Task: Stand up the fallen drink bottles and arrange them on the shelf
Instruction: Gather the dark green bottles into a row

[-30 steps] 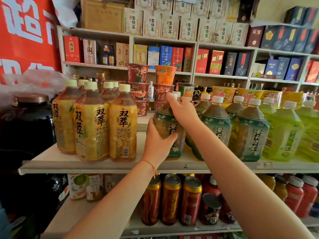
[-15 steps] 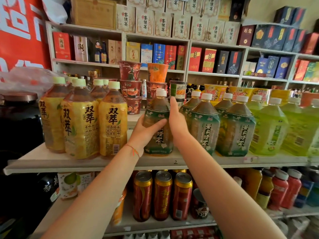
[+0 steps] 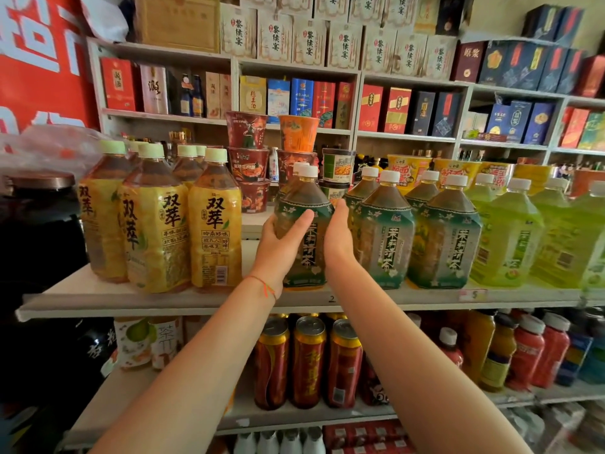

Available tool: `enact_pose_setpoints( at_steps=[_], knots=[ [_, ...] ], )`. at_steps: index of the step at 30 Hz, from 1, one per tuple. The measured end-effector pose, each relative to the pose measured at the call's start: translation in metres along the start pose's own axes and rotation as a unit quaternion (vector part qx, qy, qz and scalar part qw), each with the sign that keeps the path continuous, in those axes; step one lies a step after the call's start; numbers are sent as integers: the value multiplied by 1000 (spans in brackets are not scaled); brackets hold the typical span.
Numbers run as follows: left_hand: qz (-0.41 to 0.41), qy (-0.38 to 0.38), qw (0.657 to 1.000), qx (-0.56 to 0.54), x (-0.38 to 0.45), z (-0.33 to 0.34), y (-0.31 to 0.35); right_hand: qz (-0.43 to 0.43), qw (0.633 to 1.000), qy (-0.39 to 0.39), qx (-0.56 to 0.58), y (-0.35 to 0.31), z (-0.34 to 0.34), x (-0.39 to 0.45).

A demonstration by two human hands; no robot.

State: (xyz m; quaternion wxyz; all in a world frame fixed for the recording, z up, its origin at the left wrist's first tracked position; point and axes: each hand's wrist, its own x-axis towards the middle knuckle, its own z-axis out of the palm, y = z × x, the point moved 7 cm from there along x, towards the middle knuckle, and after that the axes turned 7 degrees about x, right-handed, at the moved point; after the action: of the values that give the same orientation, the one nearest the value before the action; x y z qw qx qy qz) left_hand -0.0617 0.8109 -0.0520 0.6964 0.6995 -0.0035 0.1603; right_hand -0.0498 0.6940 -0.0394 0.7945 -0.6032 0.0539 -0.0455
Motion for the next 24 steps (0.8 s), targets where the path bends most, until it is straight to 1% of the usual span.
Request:
enact_pose_setpoints(
  at_steps=[2, 3, 4, 6, 7, 8, 9, 10, 12, 13, 14, 15, 16, 17, 20, 21, 23, 24],
  knots=[
    [-6, -1, 1000, 14, -1, 1, -1, -3, 1000, 4, 6, 2, -1, 1],
    [-8, 0, 1000, 19, -2, 1, 1, -18, 1000, 5, 3, 2, -1, 1],
    [-10, 8, 1000, 24, -2, -1, 2, -51, 999, 6, -7, -1, -1, 0],
    [11, 31, 999, 41, -6, -3, 8, -170, 985, 2, -40, -13, 1, -9],
    [53, 53, 996, 57, -11, -4, 15, -237, 969, -7, -62, -20, 5, -15],
    [113, 86, 987, 81, -20, -8, 26, -300, 949, -22, -92, -27, 10, -23],
    [184, 126, 969, 107, -31, -13, 39, -361, 924, -33, -123, -34, 16, -30],
    [256, 169, 942, 135, -41, -20, 52, -423, 893, -36, -149, -42, 21, -37],
    [377, 244, 869, 208, -54, -33, 69, -539, 823, -47, -171, -54, 32, -52],
    [413, 273, 835, 242, -56, -41, 74, -581, 793, -58, -170, -55, 38, -57],
    [430, 299, 810, 263, -57, -49, 78, -610, 772, -69, -167, -55, 42, -62],
    [440, 319, 793, 277, -58, -57, 83, -619, 764, -82, -159, -53, 46, -65],
    [445, 336, 778, 289, -58, -67, 86, -612, 770, -97, -150, -49, 52, -67],
    [445, 351, 768, 300, -59, -77, 88, -590, 786, -117, -145, -43, 59, -69],
    [394, 393, 762, 330, -56, -116, 88, -475, 843, -177, -183, -14, 91, -67],
    [374, 408, 756, 350, -54, -131, 88, -431, 860, -195, -189, -6, 102, -64],
    [339, 413, 744, 401, -47, -156, 87, -345, 900, -205, -173, 3, 117, -54],
    [324, 396, 749, 421, -42, -166, 86, -301, 918, -203, -157, 4, 122, -48]
  ],
)
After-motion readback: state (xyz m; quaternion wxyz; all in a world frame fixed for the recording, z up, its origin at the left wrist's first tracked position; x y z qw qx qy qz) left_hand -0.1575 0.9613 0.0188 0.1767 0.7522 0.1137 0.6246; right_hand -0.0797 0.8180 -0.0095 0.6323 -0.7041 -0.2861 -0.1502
